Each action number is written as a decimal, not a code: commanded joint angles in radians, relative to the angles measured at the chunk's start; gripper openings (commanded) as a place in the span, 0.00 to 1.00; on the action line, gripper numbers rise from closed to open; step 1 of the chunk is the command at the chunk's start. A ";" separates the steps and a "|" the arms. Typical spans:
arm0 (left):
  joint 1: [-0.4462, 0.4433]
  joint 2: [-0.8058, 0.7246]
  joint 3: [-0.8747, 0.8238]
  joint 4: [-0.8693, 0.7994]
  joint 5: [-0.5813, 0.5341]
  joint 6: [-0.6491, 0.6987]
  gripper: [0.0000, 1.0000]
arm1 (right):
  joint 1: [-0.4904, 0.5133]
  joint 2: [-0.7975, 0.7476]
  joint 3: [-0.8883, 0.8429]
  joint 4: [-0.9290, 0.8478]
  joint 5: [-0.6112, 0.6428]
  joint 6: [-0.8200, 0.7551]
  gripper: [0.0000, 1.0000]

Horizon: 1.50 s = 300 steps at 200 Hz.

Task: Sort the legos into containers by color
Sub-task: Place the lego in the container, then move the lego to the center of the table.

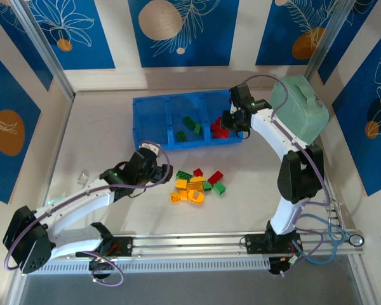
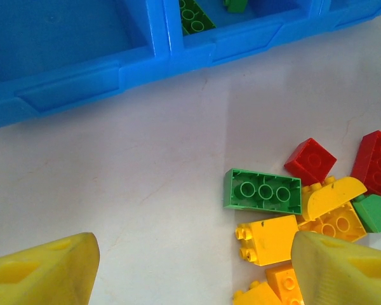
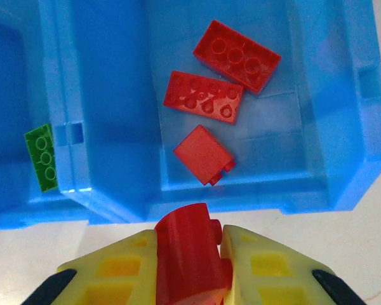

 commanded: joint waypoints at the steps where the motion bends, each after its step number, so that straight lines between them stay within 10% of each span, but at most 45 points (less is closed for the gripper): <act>1: 0.000 -0.016 -0.015 -0.004 -0.016 -0.010 0.79 | -0.011 0.035 0.059 -0.041 0.017 -0.027 0.18; 131: -0.002 -0.008 -0.030 0.031 0.037 -0.022 0.78 | -0.032 0.269 0.311 -0.095 0.071 -0.058 0.19; 163: -0.006 0.011 -0.030 0.027 0.062 -0.027 0.78 | -0.024 0.307 0.388 -0.124 0.097 -0.063 0.31; 176: -0.007 0.024 -0.026 0.030 0.081 -0.026 0.78 | -0.017 0.300 0.399 -0.132 0.102 -0.057 0.53; 198: -0.014 0.058 -0.008 0.022 0.108 -0.018 0.79 | 0.001 0.242 0.347 -0.104 0.126 -0.049 0.69; 300: -0.009 0.338 0.091 0.128 0.239 -0.037 0.80 | 0.061 -0.168 -0.146 0.104 0.033 0.017 0.69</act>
